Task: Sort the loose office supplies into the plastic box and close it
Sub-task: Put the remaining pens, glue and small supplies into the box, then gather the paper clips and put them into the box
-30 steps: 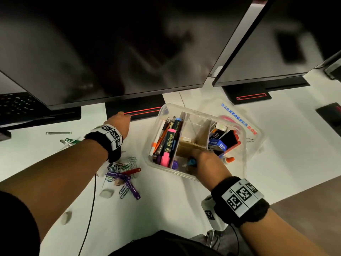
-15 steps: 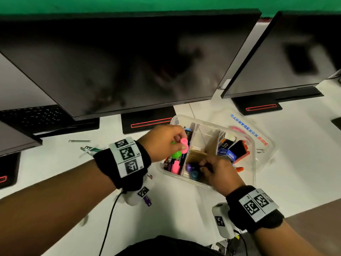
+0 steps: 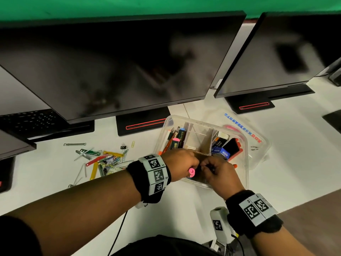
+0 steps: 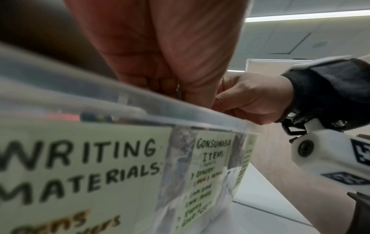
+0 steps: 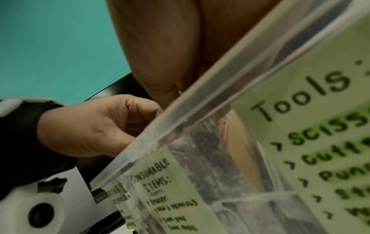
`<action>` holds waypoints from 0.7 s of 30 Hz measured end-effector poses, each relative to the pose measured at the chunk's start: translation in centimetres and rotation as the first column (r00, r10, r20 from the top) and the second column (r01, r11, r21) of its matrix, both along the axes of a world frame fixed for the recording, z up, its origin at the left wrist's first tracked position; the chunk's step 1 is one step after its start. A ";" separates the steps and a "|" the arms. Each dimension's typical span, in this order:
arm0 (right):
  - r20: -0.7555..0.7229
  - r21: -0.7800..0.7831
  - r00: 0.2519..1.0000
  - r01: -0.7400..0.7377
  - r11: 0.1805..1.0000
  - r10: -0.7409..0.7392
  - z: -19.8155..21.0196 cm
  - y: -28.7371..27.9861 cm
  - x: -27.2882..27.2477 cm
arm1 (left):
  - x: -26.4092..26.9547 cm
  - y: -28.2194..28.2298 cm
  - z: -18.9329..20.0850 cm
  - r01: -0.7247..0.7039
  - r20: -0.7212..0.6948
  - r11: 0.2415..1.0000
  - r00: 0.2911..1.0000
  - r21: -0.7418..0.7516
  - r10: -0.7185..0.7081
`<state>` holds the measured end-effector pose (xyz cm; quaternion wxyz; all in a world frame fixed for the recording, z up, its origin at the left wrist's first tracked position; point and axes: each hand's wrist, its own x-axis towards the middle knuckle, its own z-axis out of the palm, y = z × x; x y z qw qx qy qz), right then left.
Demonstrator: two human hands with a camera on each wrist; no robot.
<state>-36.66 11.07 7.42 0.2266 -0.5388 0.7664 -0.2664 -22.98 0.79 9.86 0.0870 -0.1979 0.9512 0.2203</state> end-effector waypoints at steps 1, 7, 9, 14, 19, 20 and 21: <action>-0.008 0.000 1.000 -0.004 1.000 0.004 0.0 -0.1 0.1 | 0.1 0.0 0.0 0.010 0.012 1.000 1.000 -0.003 -0.010; -0.030 -0.022 0.982 -0.187 0.982 0.186 0.0 0.6 0.5 | 2.1 -0.4 0.3 -0.061 -0.072 0.995 0.995 0.084 0.067; -0.105 0.041 0.940 -0.321 0.946 0.323 -0.2 1.2 0.7 | 4.0 -1.0 0.3 -0.135 -0.128 0.986 0.981 0.098 0.147; -0.157 0.114 0.898 -0.397 0.911 0.411 -0.6 1.1 0.5 | 10.6 -3.3 -0.1 -0.363 -0.270 0.932 0.895 0.020 0.355; -0.165 0.120 0.896 -0.398 0.910 0.413 -0.7 1.0 0.8 | 16.9 -5.4 -3.1 -0.581 -0.162 0.814 0.804 -0.008 0.572; -0.171 0.121 0.898 -0.390 0.913 0.406 -0.6 0.9 0.8 | 17.7 -5.5 -3.8 -0.590 -0.103 0.807 0.804 -0.013 0.586; -0.179 0.137 0.900 -0.378 0.916 0.398 -0.5 0.8 1.1 | 18.5 -5.4 -4.5 -0.588 -0.040 0.809 0.808 -0.010 0.587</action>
